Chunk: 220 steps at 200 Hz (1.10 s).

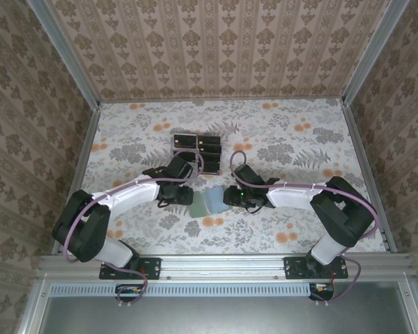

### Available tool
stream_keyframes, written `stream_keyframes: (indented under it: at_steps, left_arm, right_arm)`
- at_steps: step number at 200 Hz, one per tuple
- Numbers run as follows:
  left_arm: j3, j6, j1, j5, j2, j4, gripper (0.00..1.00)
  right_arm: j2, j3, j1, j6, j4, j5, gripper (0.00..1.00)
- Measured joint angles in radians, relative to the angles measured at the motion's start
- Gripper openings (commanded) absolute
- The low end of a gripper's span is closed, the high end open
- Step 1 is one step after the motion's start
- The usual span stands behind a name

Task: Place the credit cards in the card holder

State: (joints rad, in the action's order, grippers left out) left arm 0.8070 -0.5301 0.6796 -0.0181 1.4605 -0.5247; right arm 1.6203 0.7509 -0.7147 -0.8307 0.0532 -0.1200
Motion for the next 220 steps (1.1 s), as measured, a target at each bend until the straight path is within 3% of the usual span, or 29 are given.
stream_keyframes:
  at_steps: [80,113,162,220]
  left_arm:
    - [0.000,0.034,-0.037,-0.032,0.063,0.002,0.51]
    - [0.008,0.060,-0.079,-0.023,0.060,0.003,0.56]
    - [0.008,0.053,-0.112,0.027,-0.105,0.005,0.63]
    - [-0.029,0.018,-0.111,0.077,-0.216,0.051,0.64]
  right_arm:
    - [-0.082,-0.028,-0.102,-0.056,0.027,0.037,0.39]
    - [-0.134,0.037,-0.122,-0.027,0.115,0.059,0.54]
    - [-0.092,0.211,-0.117,0.059,0.180,0.074,0.56]
    - [0.008,0.224,-0.091,0.073,0.183,0.070,0.56]
